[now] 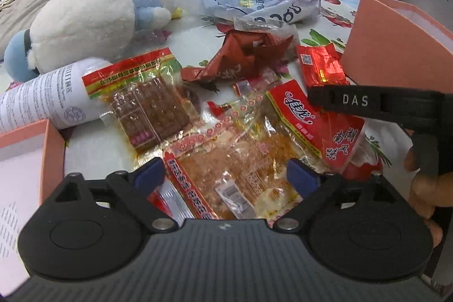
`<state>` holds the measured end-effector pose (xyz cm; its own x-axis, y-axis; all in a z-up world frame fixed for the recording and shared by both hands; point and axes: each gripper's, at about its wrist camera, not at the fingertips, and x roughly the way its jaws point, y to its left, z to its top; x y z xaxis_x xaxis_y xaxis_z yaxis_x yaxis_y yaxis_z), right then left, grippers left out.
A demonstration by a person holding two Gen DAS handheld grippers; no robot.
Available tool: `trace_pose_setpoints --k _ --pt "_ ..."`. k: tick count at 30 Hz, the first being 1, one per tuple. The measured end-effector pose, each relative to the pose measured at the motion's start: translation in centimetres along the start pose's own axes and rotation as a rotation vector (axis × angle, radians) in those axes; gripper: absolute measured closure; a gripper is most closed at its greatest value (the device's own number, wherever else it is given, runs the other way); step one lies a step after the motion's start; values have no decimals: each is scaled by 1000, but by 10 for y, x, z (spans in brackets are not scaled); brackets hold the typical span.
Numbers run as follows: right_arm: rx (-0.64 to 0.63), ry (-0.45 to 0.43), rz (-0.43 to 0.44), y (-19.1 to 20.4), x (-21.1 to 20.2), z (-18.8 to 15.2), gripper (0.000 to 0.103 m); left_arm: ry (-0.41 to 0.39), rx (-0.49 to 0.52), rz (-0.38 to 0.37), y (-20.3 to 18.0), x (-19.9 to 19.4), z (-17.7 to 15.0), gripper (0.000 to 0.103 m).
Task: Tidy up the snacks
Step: 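Grasp the clear spicy-strip bag with the left tool while the right tool grasps the red foil bag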
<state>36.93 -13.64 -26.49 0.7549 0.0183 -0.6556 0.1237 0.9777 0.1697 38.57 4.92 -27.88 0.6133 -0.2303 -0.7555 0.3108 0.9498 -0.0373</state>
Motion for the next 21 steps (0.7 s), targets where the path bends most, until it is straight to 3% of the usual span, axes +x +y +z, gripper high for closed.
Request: trace_pose_setpoints --k 9,11,14,21 --pt "-25 1 32 -4 -25 -5 49 3 0 35 -14 -17 -10 46" --pt "-26 8 43 -6 -30 -8 49 10 -10 35 -17 -22 -10 57" --pt "-34 5 50 -7 -41 -12 49 5 -43 31 -21 -33 -13 63" --pt "-23 20 103 -14 -65 -16 49 -14 -179 28 -25 -67 -28 64"
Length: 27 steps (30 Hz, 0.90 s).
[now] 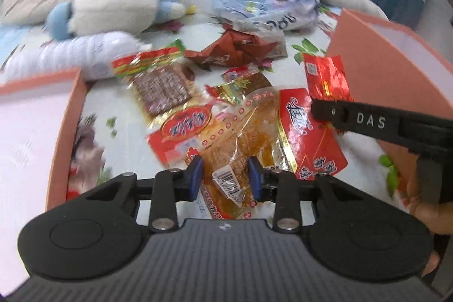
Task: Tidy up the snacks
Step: 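Grasp the clear spicy-strip bag with the left tool while the right tool grasps the red foil bag, then carry both held bags over the deep pink box with both tools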
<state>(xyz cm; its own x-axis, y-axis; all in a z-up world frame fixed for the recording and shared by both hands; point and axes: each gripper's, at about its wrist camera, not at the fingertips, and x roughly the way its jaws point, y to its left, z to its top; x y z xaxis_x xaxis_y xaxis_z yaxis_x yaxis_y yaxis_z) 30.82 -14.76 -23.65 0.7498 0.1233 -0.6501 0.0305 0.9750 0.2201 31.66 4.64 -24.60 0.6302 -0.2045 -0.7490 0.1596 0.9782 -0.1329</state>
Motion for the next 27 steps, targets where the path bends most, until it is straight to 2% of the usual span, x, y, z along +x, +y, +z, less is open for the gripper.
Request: trace_pose_setpoints --k 9,16,27 --pt "-47 10 55 5 -43 -11 49 -5 -144 25 -11 -49 -37 64" --pt "-70 27 96 4 -78 -27 49 3 -162 36 -25 -88 -72 64" --pt "-14 152 215 -18 -93 -62 48 52 -183 59 -26 -117 -122 65"
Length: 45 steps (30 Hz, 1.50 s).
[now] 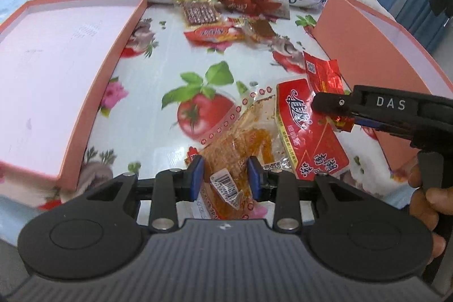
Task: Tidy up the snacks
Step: 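Carry both held bags over the deep pink box with both tools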
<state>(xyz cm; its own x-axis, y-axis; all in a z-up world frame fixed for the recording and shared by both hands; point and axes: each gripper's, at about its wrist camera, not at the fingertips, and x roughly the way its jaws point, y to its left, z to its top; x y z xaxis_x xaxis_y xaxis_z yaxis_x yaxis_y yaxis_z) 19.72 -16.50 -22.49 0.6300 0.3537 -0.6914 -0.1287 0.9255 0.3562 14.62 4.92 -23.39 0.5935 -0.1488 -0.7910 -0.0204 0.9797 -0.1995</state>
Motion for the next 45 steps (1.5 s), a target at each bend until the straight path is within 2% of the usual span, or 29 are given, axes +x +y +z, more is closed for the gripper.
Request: trace_pose_setpoints --k 5,14,18,22,26,35,40,45 --pt "15 -5 1 -8 -9 -7 48 -3 40 32 -4 -5 -10 65" --pt "-107 49 -78 -16 -4 -24 49 -20 -9 44 4 -13 -14 65" --pt "-134 45 -77 -14 -13 -26 49 -27 -36 41 4 -17 -10 65" --pt "-133 5 -82 -11 -37 -19 49 -60 -88 17 2 -38 -1 65" --pt "-110 -59 -69 -7 -78 -16 49 -81 -140 -4 -3 -62 7 65" --pt "-54 -137 -40 -3 -160 -20 49 -134 -153 -34 -29 -112 3 65" --pt "-51 -173 -56 -7 -188 -20 49 -162 -118 -46 -48 -134 -1 65" --pt "-37 -196 -86 -20 -209 -23 49 -169 -109 -103 -68 -144 -9 65"
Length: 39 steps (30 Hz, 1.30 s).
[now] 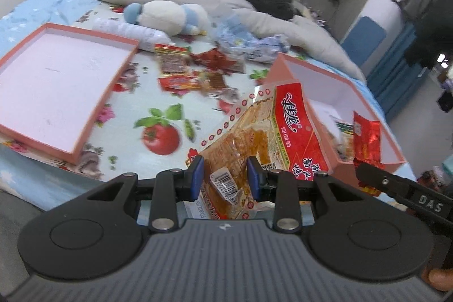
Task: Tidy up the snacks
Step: 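Carry both held bags over the deep pink box with both tools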
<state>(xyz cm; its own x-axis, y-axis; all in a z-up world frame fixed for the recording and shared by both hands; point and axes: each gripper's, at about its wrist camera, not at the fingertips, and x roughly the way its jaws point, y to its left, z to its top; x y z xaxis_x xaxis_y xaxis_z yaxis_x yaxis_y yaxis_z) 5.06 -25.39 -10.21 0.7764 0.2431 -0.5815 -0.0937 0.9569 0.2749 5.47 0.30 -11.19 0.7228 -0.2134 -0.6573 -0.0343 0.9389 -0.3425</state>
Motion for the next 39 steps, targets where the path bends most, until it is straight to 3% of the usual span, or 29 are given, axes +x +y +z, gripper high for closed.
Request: trace_pose_setpoints --k 9,16,32,39 --pt "10 -12 -70 -16 -35 -10 49 11 39 -94 -42 0 -7 65" --pt "43 -51 -124 -42 -38 3 49 34 92 -158 -73 21 3 65" --pt "49 -82 -186 -117 33 54 48 108 176 -267 -146 133 73 65" --pt "61 -36 -202 -149 78 69 48 152 209 -250 -164 197 106 65"
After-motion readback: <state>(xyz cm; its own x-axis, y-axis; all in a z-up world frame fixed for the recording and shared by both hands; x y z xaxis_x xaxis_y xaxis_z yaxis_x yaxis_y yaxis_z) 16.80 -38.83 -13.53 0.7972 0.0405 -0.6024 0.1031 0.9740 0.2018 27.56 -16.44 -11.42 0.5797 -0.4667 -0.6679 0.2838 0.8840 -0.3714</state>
